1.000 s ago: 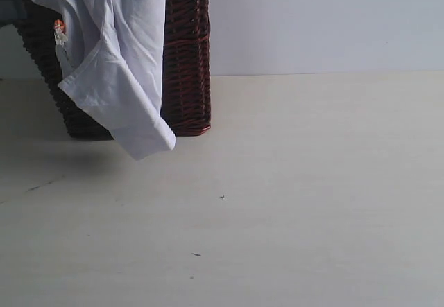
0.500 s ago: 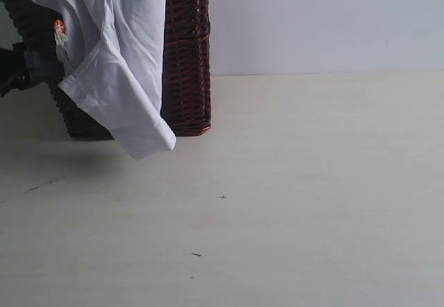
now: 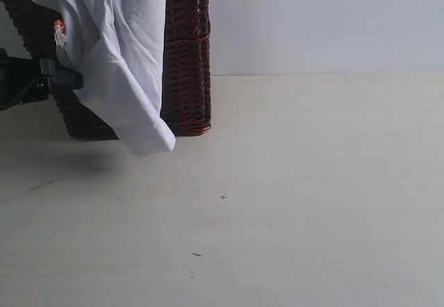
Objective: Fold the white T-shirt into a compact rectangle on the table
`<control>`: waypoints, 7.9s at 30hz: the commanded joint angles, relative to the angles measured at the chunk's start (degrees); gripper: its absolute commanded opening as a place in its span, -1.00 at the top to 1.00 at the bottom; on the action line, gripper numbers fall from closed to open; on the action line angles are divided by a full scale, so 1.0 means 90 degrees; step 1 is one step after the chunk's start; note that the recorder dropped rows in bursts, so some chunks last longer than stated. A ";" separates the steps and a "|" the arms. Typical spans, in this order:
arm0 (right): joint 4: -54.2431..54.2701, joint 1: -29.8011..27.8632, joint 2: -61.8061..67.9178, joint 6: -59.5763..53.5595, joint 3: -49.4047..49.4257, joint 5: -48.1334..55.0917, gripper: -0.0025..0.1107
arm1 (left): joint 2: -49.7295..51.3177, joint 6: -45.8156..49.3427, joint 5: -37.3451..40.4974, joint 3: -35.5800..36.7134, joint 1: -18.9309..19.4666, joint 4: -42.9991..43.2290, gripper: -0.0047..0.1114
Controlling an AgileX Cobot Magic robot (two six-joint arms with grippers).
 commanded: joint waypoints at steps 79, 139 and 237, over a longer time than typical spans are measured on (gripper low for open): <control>0.0314 -0.0022 0.0004 -0.0371 -0.0045 0.0674 -0.04 | -0.3010 -0.2042 -0.1975 -0.3423 0.0091 -0.0323 0.92; 0.4939 0.2873 0.5574 -0.7187 -0.1352 -0.1288 0.96 | -0.0739 -0.2038 -0.0161 -1.0666 0.0091 -0.1748 0.92; -0.0481 0.2873 0.3940 -0.1184 -0.2626 -0.1924 0.71 | -0.1488 0.0212 -0.2654 -0.0952 0.0087 0.0408 0.92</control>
